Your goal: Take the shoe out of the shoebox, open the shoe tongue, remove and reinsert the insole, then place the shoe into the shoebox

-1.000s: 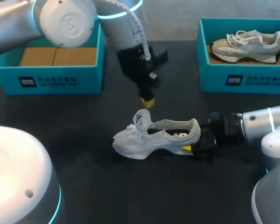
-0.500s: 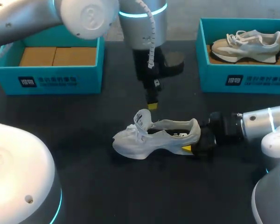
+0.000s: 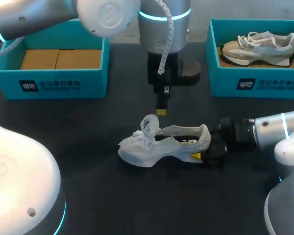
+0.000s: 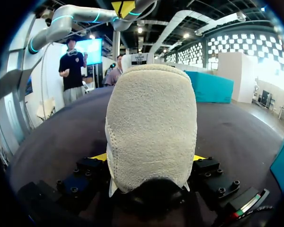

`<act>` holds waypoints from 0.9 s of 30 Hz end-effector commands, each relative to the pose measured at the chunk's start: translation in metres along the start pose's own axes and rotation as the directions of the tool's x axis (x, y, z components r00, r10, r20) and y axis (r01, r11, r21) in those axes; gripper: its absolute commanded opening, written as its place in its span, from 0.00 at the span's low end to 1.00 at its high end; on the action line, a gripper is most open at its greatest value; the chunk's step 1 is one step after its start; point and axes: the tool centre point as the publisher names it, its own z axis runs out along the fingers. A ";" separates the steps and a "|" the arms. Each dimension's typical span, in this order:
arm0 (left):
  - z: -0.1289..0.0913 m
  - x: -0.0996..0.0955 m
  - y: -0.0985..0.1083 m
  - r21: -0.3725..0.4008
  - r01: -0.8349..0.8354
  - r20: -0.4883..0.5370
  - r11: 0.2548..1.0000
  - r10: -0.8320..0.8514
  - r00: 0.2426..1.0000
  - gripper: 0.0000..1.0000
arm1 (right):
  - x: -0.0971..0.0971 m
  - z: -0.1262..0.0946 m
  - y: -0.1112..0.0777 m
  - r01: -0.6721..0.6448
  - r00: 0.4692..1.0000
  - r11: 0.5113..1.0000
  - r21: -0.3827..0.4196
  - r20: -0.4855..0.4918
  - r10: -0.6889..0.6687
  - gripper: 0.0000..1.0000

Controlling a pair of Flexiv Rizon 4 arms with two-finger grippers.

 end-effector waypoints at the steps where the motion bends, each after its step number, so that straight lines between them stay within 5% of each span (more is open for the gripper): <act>1: 0.016 -0.006 -0.005 0.031 -0.035 0.014 0.999 0.034 0.999 0.00 | 0.001 0.000 0.001 0.000 1.000 1.000 0.004 0.001 0.000 0.00; 13: 0.073 -0.042 -0.034 0.042 -0.054 0.038 0.998 0.052 0.998 0.00 | 0.001 0.000 0.001 0.000 1.000 1.000 0.004 0.001 0.000 0.00; 27: 0.114 -0.050 -0.036 0.059 -0.060 -0.022 0.996 0.061 0.998 0.00 | 0.001 0.000 0.001 0.000 1.000 1.000 0.004 0.001 0.000 0.00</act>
